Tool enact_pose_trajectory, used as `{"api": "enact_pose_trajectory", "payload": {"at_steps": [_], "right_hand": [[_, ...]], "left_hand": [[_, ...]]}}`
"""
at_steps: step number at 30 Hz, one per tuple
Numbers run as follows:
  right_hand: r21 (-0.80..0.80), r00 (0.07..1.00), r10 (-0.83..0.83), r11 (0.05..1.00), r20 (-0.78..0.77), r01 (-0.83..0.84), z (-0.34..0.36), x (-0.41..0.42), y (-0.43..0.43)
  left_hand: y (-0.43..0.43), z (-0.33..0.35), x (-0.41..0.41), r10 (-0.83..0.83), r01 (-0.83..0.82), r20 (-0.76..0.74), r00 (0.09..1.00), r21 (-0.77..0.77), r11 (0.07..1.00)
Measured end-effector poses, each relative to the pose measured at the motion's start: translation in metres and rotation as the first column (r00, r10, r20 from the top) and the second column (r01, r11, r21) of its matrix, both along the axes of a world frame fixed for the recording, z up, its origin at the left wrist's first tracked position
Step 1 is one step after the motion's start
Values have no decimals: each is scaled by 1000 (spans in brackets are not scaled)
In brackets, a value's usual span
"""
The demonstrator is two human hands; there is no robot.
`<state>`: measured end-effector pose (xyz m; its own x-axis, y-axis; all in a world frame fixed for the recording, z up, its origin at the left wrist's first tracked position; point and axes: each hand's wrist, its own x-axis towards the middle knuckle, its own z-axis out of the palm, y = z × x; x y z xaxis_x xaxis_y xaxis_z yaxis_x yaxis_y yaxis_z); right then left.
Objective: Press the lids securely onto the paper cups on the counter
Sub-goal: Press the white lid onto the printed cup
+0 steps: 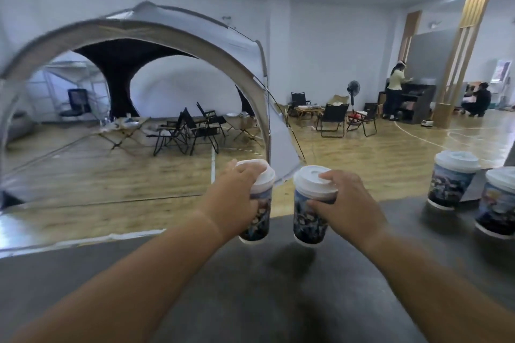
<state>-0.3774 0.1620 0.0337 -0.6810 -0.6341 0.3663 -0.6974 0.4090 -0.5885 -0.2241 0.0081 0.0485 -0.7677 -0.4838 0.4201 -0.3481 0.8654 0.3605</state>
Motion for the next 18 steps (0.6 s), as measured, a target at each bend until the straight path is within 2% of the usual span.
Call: {"api": "enact_pose_trajectory", "payload": {"at_steps": [4, 7, 12, 18], "right_hand": [[-5, 987, 161, 987, -21, -161, 5, 107, -55], [-5, 975, 222, 975, -21, -222, 4, 176, -87], [-4, 975, 223, 975, -25, -223, -4, 255, -124], [55, 986, 168, 984, 15, -168, -15, 298, -140]], "left_hand": [[-36, 6, 124, 116, -116, -9, 993, -21, 993], [-58, 12, 204, 148, -148, -10, 989, -61, 987], [-86, 10, 299, 161, -158, 20, 987, -81, 984], [-113, -10, 351, 146, -144, 48, 988, -47, 989]]}}
